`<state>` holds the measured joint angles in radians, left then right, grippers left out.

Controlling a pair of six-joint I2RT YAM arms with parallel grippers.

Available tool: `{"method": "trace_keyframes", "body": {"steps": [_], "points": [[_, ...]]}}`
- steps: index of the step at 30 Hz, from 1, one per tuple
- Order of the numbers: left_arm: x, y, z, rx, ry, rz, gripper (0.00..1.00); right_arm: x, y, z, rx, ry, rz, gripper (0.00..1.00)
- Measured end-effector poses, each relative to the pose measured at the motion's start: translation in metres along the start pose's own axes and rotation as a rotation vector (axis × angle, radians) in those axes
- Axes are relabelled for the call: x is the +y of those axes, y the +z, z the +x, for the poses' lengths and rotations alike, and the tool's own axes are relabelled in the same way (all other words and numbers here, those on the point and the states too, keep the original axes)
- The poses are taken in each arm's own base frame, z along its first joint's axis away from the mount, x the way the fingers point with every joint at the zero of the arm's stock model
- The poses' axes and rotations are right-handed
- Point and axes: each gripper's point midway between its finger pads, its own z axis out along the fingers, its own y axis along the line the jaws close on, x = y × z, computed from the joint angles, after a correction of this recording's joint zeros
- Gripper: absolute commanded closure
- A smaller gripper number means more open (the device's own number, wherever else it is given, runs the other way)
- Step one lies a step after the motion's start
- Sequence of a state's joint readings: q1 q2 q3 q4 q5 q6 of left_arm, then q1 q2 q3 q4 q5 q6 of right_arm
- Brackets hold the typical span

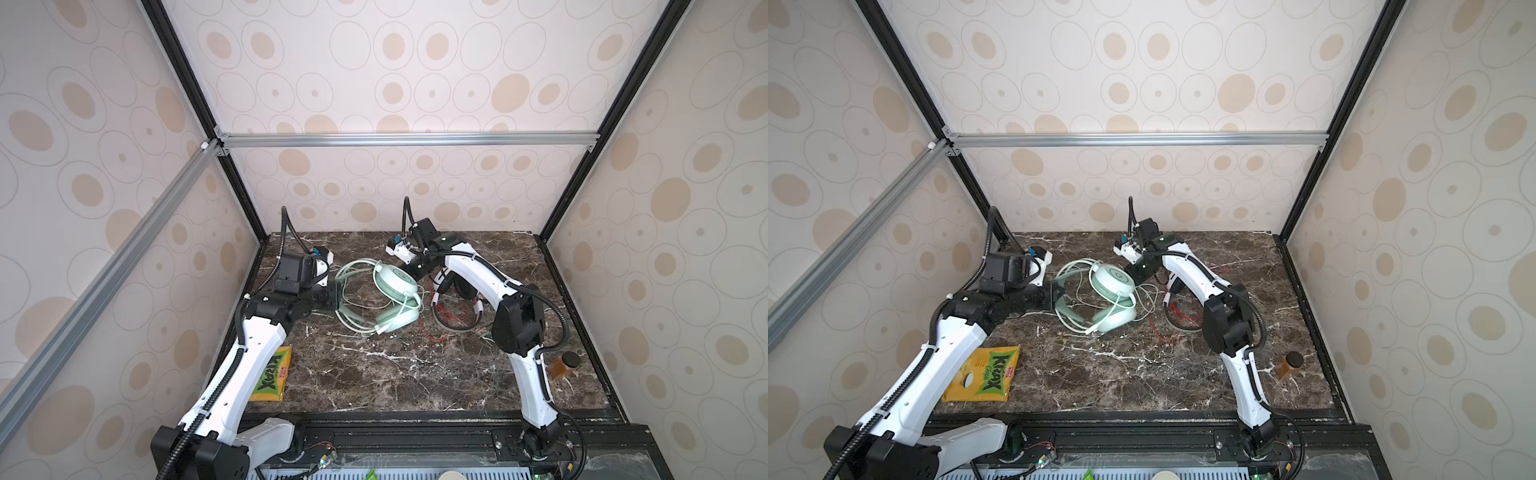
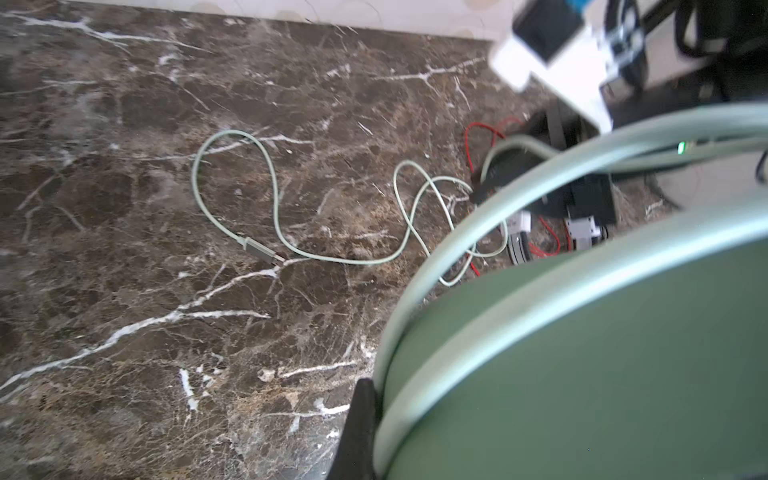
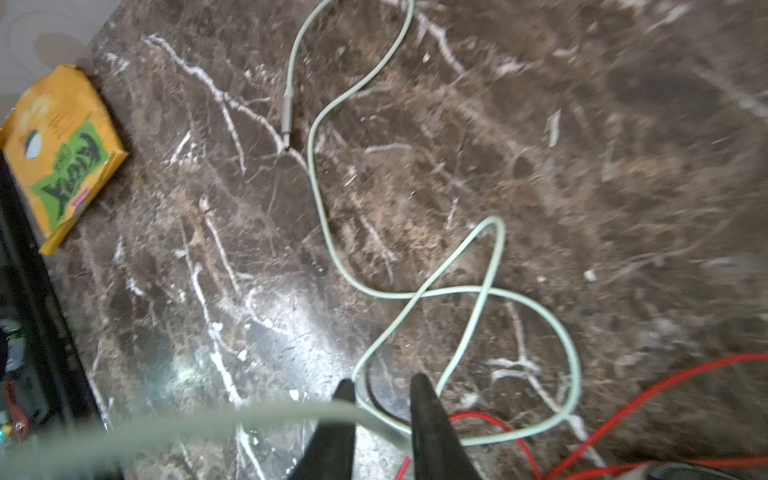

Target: Wrap the headphones

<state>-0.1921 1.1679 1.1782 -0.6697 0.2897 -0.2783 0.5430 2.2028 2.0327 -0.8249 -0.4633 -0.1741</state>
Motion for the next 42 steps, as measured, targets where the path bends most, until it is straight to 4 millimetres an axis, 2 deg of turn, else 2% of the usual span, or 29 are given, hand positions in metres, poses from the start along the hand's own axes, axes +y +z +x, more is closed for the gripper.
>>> {"method": "trace_keyframes", "body": {"steps": [3, 6, 10, 13, 18, 23, 28, 32, 37, 42], "points": [[0.013, -0.007, -0.025, -0.049, -0.040, -0.051, 1.00, 0.016, -0.010, 0.016, -0.043, 0.024, -0.054, 0.43], [0.023, -0.013, -0.046, -0.092, -0.062, -0.092, 1.00, 0.028, -0.043, 0.024, -0.150, 0.042, -0.056, 0.41], [0.031, -0.014, -0.064, -0.114, -0.080, -0.120, 1.00, 0.025, -0.096, 0.019, -0.355, 0.052, -0.009, 0.41], [0.035, -0.009, -0.070, -0.112, -0.093, -0.127, 1.00, 0.017, -0.110, 0.018, -0.437, 0.067, 0.011, 0.42], [0.041, 0.000, -0.070, -0.096, -0.108, -0.140, 1.00, 0.015, -0.096, 0.022, -0.456, 0.117, -0.023, 0.44], [0.042, 0.000, -0.070, -0.098, -0.155, -0.147, 1.00, 0.016, -0.091, 0.014, -0.490, 0.146, -0.065, 0.46], [0.041, -0.011, -0.074, -0.135, -0.266, -0.148, 1.00, 0.021, -0.088, 0.011, -0.510, 0.155, -0.116, 0.46], [0.038, -0.032, -0.091, -0.190, -0.367, -0.154, 1.00, 0.026, -0.080, 0.013, -0.502, 0.160, -0.148, 0.49], [0.026, -0.052, -0.109, -0.249, -0.468, -0.100, 1.00, 0.028, -0.053, 0.014, -0.470, 0.152, -0.177, 0.45], [0.015, -0.054, -0.111, -0.240, -0.526, -0.038, 1.00, 0.021, -0.024, 0.009, -0.433, 0.146, -0.181, 0.43]]}}
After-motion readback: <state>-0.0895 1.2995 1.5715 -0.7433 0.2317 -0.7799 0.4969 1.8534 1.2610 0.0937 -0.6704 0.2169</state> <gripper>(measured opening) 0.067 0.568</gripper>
